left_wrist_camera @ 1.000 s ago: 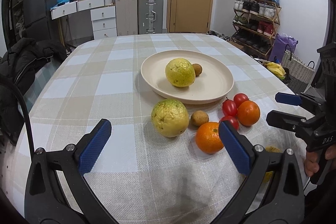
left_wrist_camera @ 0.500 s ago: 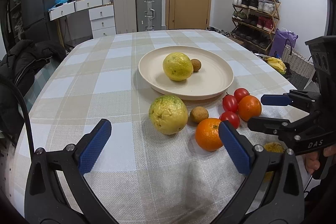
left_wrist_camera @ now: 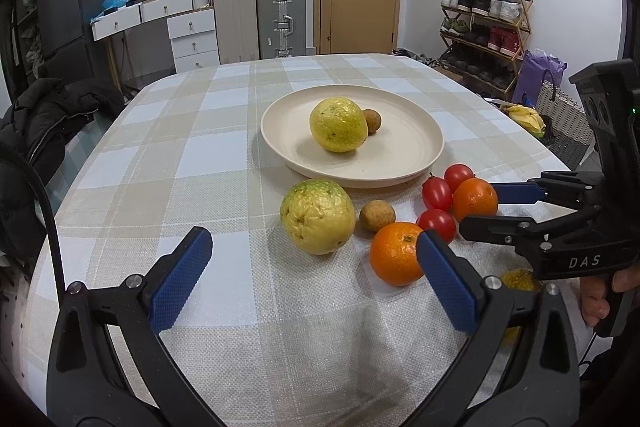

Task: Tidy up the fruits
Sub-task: 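Withdraw both tools from the plate toward the oranges, then grasp a large orange with the right tool while the left tool grasps another orange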

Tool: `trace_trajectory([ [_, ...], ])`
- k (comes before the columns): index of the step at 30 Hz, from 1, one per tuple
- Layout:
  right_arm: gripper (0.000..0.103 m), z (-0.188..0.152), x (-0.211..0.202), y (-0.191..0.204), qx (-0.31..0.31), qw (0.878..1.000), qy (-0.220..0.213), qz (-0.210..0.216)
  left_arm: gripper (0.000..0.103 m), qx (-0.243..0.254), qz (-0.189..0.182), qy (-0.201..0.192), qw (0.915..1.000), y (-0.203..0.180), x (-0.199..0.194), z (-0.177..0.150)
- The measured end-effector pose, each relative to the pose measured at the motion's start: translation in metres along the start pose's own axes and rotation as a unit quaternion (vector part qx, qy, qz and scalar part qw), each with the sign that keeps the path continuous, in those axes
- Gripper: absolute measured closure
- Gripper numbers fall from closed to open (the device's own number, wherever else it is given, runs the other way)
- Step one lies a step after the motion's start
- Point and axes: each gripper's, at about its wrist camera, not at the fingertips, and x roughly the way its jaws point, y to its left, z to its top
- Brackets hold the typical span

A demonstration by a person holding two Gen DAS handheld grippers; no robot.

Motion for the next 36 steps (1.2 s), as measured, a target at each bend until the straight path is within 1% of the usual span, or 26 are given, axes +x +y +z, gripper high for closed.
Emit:
trace_trajectory([
  [4, 0.045, 0.000, 0.001, 0.000, 0.003, 1.000, 0.001, -0.005, 0.001, 0.001, 0.000, 0.001, 1.0000, 0.000, 0.001, 0.000],
  [8, 0.049, -0.001, 0.003, -0.001, 0.003, 1.000, 0.007, -0.004, 0.001, 0.006, 0.001, -0.001, 1.0000, -0.002, 0.000, -0.003],
  [12, 0.058, -0.002, 0.003, -0.001, 0.004, 1.000, 0.007, -0.006, 0.001, 0.010, 0.002, -0.001, 1.0000, -0.002, 0.000, -0.004],
  [13, 0.059, -0.002, 0.003, -0.001, 0.005, 1.000, 0.006, -0.008, 0.001, 0.010, 0.002, -0.001, 0.9999, -0.002, -0.001, -0.004],
  [16, 0.060, -0.003, 0.001, -0.002, 0.008, 1.000, 0.003, -0.007, 0.001, 0.011, 0.002, -0.001, 0.9999, -0.003, -0.002, -0.003],
  [21, 0.060, -0.006, -0.008, 0.000, 0.002, 1.000, -0.020, -0.008, 0.001, 0.015, 0.002, 0.000, 0.9999, -0.004, -0.003, -0.003],
  [23, 0.060, -0.006, -0.010, -0.002, 0.005, 1.000, -0.021, -0.001, 0.001, 0.014, -0.006, 0.004, 0.9999, -0.004, -0.004, -0.002],
  [26, 0.060, -0.006, -0.012, -0.005, 0.011, 1.000, -0.027, 0.007, 0.001, 0.012, -0.027, 0.014, 0.9995, -0.008, -0.004, -0.002],
  [29, 0.060, -0.007, -0.014, -0.006, 0.013, 0.999, -0.030, 0.013, 0.002, 0.021, -0.034, 0.017, 0.9991, -0.013, -0.003, -0.003],
  [32, 0.060, -0.008, -0.016, -0.007, 0.012, 0.999, -0.031, 0.016, 0.008, 0.031, -0.040, 0.019, 0.9985, -0.018, -0.003, -0.003],
  [34, 0.060, -0.009, -0.017, -0.008, 0.013, 0.999, -0.031, 0.016, 0.019, 0.036, -0.046, 0.026, 0.9979, -0.021, -0.003, -0.004],
  [35, 0.060, -0.009, -0.017, -0.008, 0.014, 0.999, -0.031, 0.017, 0.022, 0.037, -0.050, 0.029, 0.9976, -0.023, -0.002, -0.005],
  [36, 0.060, -0.009, -0.017, -0.008, 0.015, 0.999, -0.031, 0.017, 0.029, 0.038, -0.056, 0.033, 0.9971, -0.024, -0.001, -0.005],
])
